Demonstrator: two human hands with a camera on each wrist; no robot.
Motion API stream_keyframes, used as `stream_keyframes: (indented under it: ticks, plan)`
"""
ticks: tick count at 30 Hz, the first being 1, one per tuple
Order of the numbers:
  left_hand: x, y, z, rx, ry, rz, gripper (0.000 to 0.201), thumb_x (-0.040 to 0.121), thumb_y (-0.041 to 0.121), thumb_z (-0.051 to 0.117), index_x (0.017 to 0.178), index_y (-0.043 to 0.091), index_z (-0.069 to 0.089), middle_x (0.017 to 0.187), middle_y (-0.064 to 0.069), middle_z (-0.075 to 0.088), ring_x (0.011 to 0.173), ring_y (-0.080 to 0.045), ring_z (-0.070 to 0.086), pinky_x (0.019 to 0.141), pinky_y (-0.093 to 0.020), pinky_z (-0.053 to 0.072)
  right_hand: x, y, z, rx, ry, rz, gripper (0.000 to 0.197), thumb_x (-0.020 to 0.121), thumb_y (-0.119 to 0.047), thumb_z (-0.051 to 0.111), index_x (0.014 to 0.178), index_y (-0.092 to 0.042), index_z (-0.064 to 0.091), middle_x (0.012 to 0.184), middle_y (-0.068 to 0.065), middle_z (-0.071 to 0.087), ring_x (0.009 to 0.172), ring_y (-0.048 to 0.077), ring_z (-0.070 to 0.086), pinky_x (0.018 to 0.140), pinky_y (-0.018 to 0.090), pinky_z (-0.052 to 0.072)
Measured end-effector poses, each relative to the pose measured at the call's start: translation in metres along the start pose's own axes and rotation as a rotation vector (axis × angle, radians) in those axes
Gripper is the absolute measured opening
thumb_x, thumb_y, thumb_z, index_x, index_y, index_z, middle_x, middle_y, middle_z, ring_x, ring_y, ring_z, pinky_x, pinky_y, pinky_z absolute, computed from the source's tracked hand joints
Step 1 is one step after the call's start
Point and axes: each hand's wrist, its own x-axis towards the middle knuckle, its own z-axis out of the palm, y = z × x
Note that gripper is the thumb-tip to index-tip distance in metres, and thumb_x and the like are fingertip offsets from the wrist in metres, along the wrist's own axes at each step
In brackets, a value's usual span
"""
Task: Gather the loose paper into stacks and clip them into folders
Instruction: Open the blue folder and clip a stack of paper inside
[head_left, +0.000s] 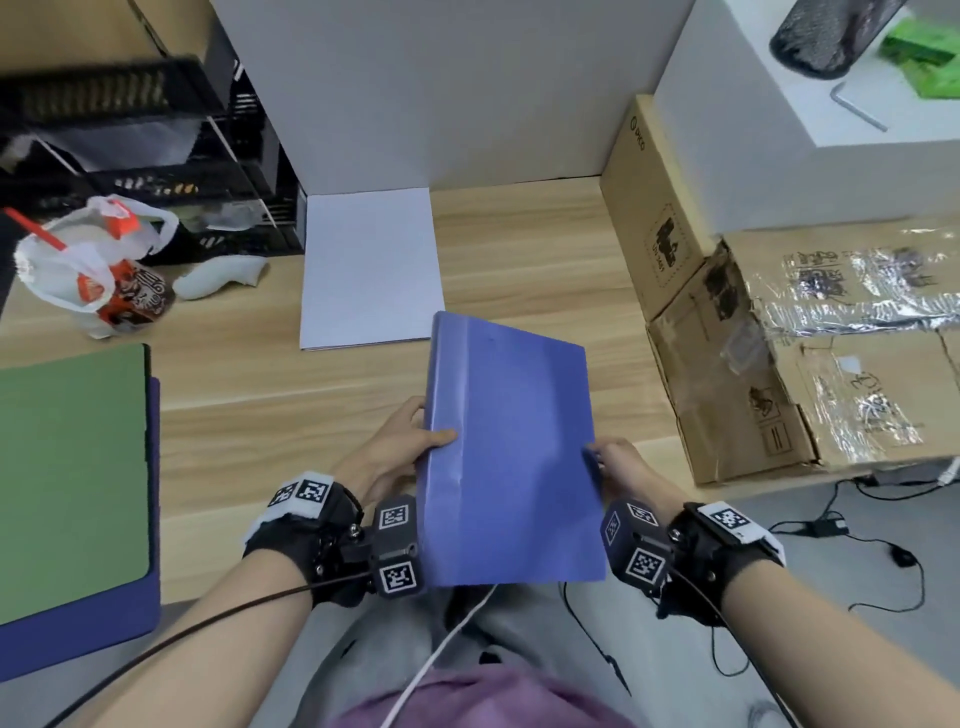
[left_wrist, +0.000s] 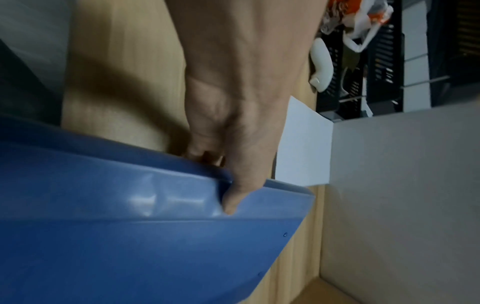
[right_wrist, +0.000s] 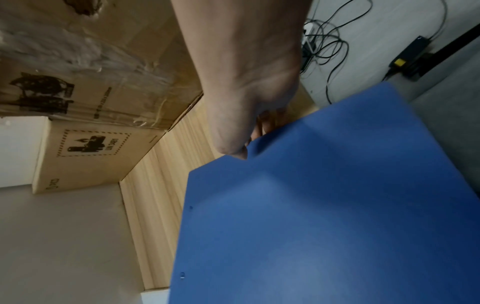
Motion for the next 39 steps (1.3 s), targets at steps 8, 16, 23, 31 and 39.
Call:
stream_keyframes:
  ticks: [8,16,23,31,39]
  plan:
    - [0.011,0.054,-0.001,-0.217,0.156,0.259,0.020,0.091,0.010,0.064,0.111,0.013,0.059,0.084,0.002,0.073,0.061,-0.007,0.070,0.052,-0.020,0.054,-0.020,0.006,0.015,0.173,-0.124,0.008,0.030,0.102,-0.028,0.045,0.089,-0.007,0.061,0.059,-0.002,0.069,0.045,0.006,0.064,0.038,0.014,0.044]
    - [0.055,0.102,0.014,-0.274,0.247,0.181,0.026,0.096,0.020,0.059,0.119,0.009,0.058,0.089,-0.004,0.065,0.068,-0.014,0.062,0.044,-0.020,0.052,-0.021,-0.001,-0.005,0.392,-0.108,0.080,0.023,0.099,-0.015,0.050,0.118,-0.002,0.052,0.083,0.013,0.072,0.060,0.026,0.073,0.052,0.034,0.060]
    - [0.099,0.103,0.035,-0.172,0.124,0.016,0.031,0.098,0.005,0.045,0.127,0.006,0.055,0.093,-0.005,0.066,0.075,-0.018,0.064,0.059,-0.027,0.057,0.018,-0.025,-0.015,0.579,-0.004,0.179,0.018,0.101,-0.006,0.045,0.117,0.002,0.048,0.076,0.023,0.067,0.049,0.025,0.070,0.046,0.034,0.059]
    - [0.133,0.108,0.061,-0.031,0.155,0.056,0.042,0.092,-0.002,0.046,0.130,0.016,0.053,0.115,0.002,0.068,0.095,-0.012,0.068,0.073,-0.022,0.053,0.071,-0.072,-0.030,0.800,-0.121,0.252,0.025,0.102,-0.010,0.039,0.114,0.007,0.052,0.115,0.028,0.058,0.089,0.035,0.062,0.058,0.038,0.059]
    - [0.158,0.122,0.095,-0.072,0.177,0.092,0.043,0.086,-0.010,0.045,0.116,0.017,0.060,0.099,0.009,0.072,0.084,-0.005,0.072,0.065,-0.016,0.054,0.091,-0.103,-0.025,0.678,-0.281,0.325,0.023,0.102,-0.006,0.033,0.112,0.008,0.049,0.138,0.034,0.045,0.131,0.043,0.044,0.103,0.046,0.040]
